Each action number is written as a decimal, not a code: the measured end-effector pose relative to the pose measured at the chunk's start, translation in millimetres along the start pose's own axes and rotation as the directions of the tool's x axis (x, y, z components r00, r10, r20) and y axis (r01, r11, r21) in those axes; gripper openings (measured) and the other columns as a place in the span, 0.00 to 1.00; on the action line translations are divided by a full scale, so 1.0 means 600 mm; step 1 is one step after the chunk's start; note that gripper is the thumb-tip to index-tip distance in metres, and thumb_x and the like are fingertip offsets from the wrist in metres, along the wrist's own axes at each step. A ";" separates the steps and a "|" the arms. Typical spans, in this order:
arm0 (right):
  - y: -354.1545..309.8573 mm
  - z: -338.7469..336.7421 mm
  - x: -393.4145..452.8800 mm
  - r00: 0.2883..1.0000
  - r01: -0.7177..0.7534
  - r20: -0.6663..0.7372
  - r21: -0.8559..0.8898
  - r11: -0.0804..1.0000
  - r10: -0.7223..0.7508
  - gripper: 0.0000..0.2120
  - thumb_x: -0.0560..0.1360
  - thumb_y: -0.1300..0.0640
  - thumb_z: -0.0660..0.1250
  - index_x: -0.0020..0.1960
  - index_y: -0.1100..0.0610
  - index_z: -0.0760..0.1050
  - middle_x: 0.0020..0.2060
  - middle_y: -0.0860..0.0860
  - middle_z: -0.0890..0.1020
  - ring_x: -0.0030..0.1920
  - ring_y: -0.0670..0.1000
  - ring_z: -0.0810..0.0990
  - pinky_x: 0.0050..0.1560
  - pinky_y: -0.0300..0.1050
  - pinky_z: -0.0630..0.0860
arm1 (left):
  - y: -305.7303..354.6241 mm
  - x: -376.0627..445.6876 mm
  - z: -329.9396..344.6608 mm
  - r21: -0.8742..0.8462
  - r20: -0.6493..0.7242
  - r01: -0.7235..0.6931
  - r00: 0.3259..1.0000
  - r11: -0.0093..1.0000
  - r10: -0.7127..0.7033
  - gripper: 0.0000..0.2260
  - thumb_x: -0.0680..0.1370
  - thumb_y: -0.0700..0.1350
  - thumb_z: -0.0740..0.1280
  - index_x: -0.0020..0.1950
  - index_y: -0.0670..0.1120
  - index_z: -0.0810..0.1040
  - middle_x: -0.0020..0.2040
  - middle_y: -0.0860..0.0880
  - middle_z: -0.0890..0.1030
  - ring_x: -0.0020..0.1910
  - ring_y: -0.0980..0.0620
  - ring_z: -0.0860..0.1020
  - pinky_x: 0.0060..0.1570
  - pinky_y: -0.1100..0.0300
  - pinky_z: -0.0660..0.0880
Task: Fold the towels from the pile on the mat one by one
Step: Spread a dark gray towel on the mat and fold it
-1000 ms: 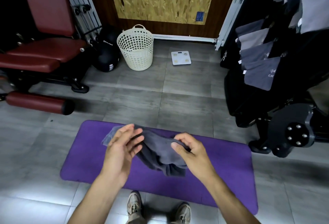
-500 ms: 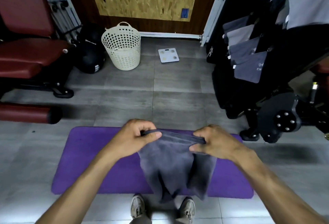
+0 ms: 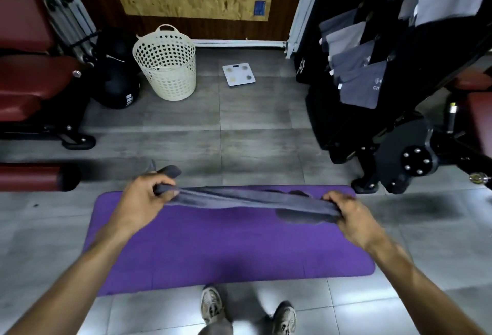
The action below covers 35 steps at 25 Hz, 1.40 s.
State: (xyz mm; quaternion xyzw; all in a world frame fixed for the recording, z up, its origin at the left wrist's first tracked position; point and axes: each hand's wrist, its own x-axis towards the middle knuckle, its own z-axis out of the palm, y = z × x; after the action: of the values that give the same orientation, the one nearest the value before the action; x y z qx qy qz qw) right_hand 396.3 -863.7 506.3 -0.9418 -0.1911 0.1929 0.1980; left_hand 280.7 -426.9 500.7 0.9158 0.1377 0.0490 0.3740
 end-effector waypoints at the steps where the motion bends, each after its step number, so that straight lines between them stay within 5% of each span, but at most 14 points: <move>1: 0.008 0.004 -0.010 0.998 0.003 0.065 -0.023 1.000 -0.002 0.19 0.68 0.69 0.69 0.55 0.54 0.77 0.45 0.51 0.82 0.47 0.57 0.82 0.45 0.46 0.75 | -0.020 -0.012 0.004 0.085 0.025 -0.015 1.000 0.996 0.013 0.10 0.68 0.35 0.76 0.40 0.50 0.83 0.36 0.53 0.79 0.35 0.54 0.78 0.39 0.59 0.73; 4: 0.028 0.002 -0.025 0.993 -0.099 0.047 -0.136 0.986 0.107 0.18 0.65 0.56 0.69 0.55 0.53 0.78 0.45 0.53 0.83 0.50 0.58 0.80 0.47 0.48 0.73 | -0.041 -0.056 0.029 0.256 0.041 0.043 0.998 0.966 -0.056 0.12 0.69 0.38 0.77 0.32 0.51 0.78 0.32 0.53 0.73 0.31 0.47 0.76 0.32 0.54 0.73; 6: 0.050 0.005 -0.034 0.982 -0.107 0.093 -0.433 0.895 0.163 0.19 0.65 0.49 0.59 0.54 0.50 0.76 0.46 0.50 0.82 0.55 0.55 0.76 0.52 0.48 0.70 | -0.032 -0.086 0.052 0.261 0.063 0.104 0.990 0.960 -0.125 0.18 0.70 0.43 0.77 0.28 0.52 0.71 0.27 0.54 0.70 0.26 0.53 0.73 0.28 0.58 0.68; 9: 0.096 -0.006 -0.045 0.932 -0.113 0.184 -0.673 0.731 0.313 0.13 0.76 0.51 0.57 0.57 0.47 0.75 0.55 0.46 0.82 0.62 0.52 0.75 0.60 0.45 0.70 | -0.027 -0.126 0.061 0.081 0.343 0.207 0.913 0.975 -0.222 0.22 0.69 0.49 0.78 0.27 0.49 0.65 0.24 0.55 0.62 0.24 0.60 0.61 0.26 0.62 0.58; 13: 0.156 -0.038 -0.040 0.832 -0.171 0.318 -0.632 0.755 0.455 0.13 0.75 0.57 0.60 0.57 0.47 0.75 0.59 0.48 0.79 0.62 0.52 0.78 0.55 0.42 0.73 | -0.038 -0.151 0.046 -0.037 0.654 0.503 0.665 0.864 -0.359 0.20 0.62 0.56 0.79 0.29 0.49 0.71 0.28 0.50 0.67 0.28 0.54 0.69 0.28 0.61 0.65; 18: 0.239 0.031 0.061 0.786 -0.501 0.333 -0.149 0.852 0.521 0.17 0.73 0.70 0.60 0.39 0.50 0.77 0.38 0.50 0.76 0.31 0.52 0.79 0.21 0.36 0.70 | -0.109 -0.104 0.119 0.157 0.701 0.582 0.503 0.798 -0.505 0.12 0.70 0.44 0.78 0.37 0.43 0.75 0.31 0.49 0.74 0.31 0.55 0.76 0.31 0.57 0.75; 20: 0.290 0.130 0.142 0.766 -0.627 0.244 0.078 0.775 0.595 0.12 0.75 0.70 0.63 0.48 0.57 0.80 0.43 0.54 0.78 0.34 0.55 0.79 0.20 0.38 0.73 | -0.181 -0.066 0.197 0.277 0.580 0.522 0.578 0.807 -0.574 0.13 0.70 0.44 0.78 0.36 0.44 0.73 0.31 0.50 0.73 0.31 0.57 0.74 0.32 0.62 0.75; 22: 0.343 0.230 0.241 0.742 -0.666 0.168 0.301 0.683 0.649 0.10 0.77 0.68 0.63 0.56 0.63 0.79 0.44 0.60 0.81 0.28 0.53 0.81 0.20 0.41 0.76 | -0.269 0.008 0.284 0.355 0.418 0.374 0.756 0.857 -0.503 0.16 0.71 0.42 0.77 0.32 0.46 0.71 0.29 0.50 0.72 0.27 0.60 0.71 0.31 0.68 0.69; 25: 0.414 0.313 0.389 0.711 -0.560 -0.074 0.542 0.627 0.699 0.11 0.75 0.72 0.63 0.52 0.62 0.80 0.30 0.53 0.82 0.17 0.45 0.75 0.17 0.36 0.72 | -0.389 0.132 0.374 0.431 0.089 0.242 0.947 0.869 -0.308 0.14 0.71 0.42 0.76 0.33 0.46 0.72 0.29 0.45 0.75 0.30 0.47 0.76 0.34 0.56 0.72; 26: 0.434 0.319 0.430 0.714 -0.502 -0.208 0.514 0.696 0.668 0.11 0.73 0.71 0.66 0.50 0.60 0.81 0.25 0.47 0.81 0.18 0.42 0.75 0.17 0.31 0.70 | -0.416 0.166 0.394 0.481 0.003 0.188 0.976 0.856 -0.217 0.12 0.71 0.43 0.76 0.35 0.45 0.73 0.31 0.43 0.77 0.33 0.43 0.78 0.35 0.53 0.73; 28: 0.487 0.367 0.496 0.703 -0.383 -0.458 0.401 0.832 0.544 0.13 0.69 0.67 0.68 0.51 0.57 0.81 0.32 0.47 0.84 0.33 0.45 0.82 0.27 0.24 0.71 | -0.482 0.213 0.449 0.531 -0.084 0.069 0.996 0.845 -0.029 0.10 0.72 0.42 0.74 0.39 0.43 0.74 0.34 0.40 0.77 0.36 0.37 0.79 0.35 0.51 0.70; 30: 0.554 0.455 0.534 0.698 -0.250 -0.619 0.261 0.932 0.361 0.14 0.69 0.64 0.64 0.53 0.56 0.80 0.43 0.56 0.84 0.46 0.58 0.83 0.47 0.40 0.81 | -0.558 0.241 0.526 0.559 -0.127 0.025 0.990 0.829 0.056 0.09 0.72 0.41 0.73 0.40 0.43 0.73 0.33 0.42 0.75 0.36 0.35 0.78 0.34 0.51 0.69; 32: 0.615 0.565 0.546 0.711 -0.156 -0.675 0.125 0.980 0.199 0.16 0.69 0.64 0.59 0.51 0.58 0.81 0.45 0.61 0.84 0.48 0.62 0.83 0.52 0.54 0.80 | -0.653 0.244 0.625 0.568 -0.108 -0.011 0.990 0.823 0.088 0.13 0.71 0.40 0.74 0.37 0.48 0.69 0.30 0.45 0.73 0.33 0.37 0.77 0.32 0.52 0.70; 35: 0.714 0.736 0.533 0.773 -0.135 -0.629 -0.043 0.990 0.078 0.22 0.64 0.59 0.54 0.48 0.58 0.84 0.45 0.62 0.85 0.47 0.63 0.84 0.49 0.56 0.79 | -0.786 0.204 0.778 0.539 -0.039 0.014 0.999 0.842 0.008 0.17 0.70 0.42 0.74 0.36 0.52 0.65 0.30 0.44 0.75 0.31 0.37 0.78 0.29 0.52 0.71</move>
State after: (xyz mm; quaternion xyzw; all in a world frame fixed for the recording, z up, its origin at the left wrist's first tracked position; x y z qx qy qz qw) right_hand 596.6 -955.3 -151.5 -0.9693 -0.0689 -0.1281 0.1984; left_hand 386.0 -383.3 -164.2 0.9826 0.1545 0.0259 0.0992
